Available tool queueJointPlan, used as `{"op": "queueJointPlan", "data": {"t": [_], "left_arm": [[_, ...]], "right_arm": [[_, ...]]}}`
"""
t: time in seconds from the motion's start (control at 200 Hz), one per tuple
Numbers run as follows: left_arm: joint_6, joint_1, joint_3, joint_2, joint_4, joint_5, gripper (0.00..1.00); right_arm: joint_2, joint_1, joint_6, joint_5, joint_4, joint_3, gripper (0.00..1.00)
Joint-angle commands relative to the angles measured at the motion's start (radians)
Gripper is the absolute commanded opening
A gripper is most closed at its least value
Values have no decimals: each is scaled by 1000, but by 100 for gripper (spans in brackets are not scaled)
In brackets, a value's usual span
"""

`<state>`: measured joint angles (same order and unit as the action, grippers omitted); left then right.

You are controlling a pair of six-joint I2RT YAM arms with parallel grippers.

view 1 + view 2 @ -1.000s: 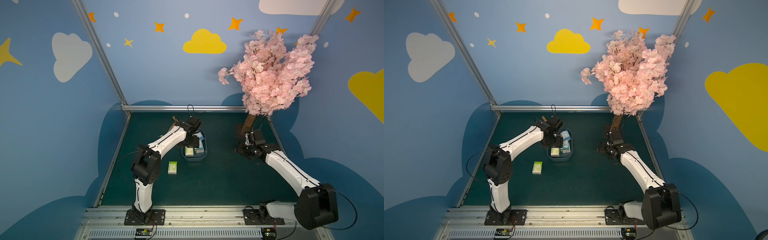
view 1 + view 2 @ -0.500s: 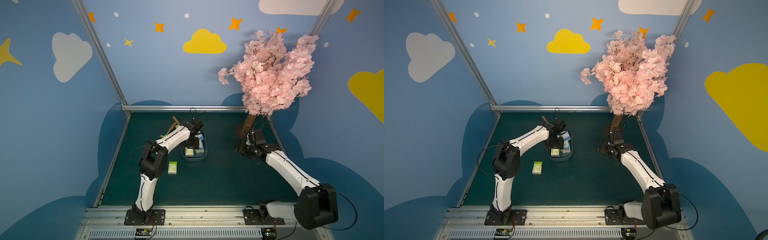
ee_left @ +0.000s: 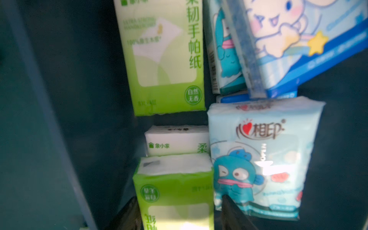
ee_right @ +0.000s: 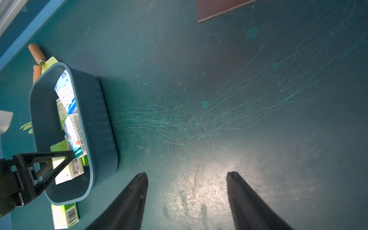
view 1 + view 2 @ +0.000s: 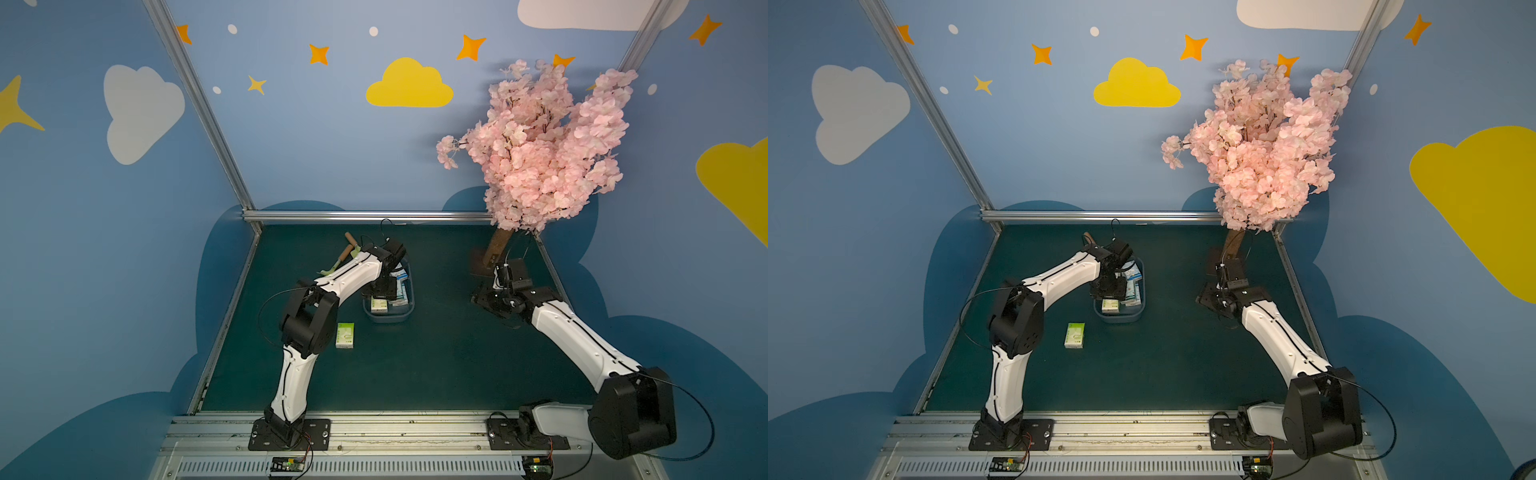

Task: Take the pocket tissues out of the storage box
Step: Pick up the pocket tissues from the storage box.

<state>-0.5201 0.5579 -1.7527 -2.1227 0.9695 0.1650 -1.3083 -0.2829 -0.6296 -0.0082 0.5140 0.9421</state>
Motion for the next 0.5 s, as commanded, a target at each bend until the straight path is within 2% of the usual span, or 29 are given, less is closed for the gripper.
{"op": "queueJointPlan", "data": {"t": [0.0, 0.255, 0.491], "left_arm": [[16, -1, 15, -27, 1, -15, 63], [19, -3, 40, -27, -2, -13, 59], [25, -1, 48, 3, -5, -30, 49]], "right_arm": [[11, 7, -7, 5, 18, 6, 69], [13, 7, -2, -6, 18, 1, 69], [25, 7, -4, -9, 18, -6, 68]]}}
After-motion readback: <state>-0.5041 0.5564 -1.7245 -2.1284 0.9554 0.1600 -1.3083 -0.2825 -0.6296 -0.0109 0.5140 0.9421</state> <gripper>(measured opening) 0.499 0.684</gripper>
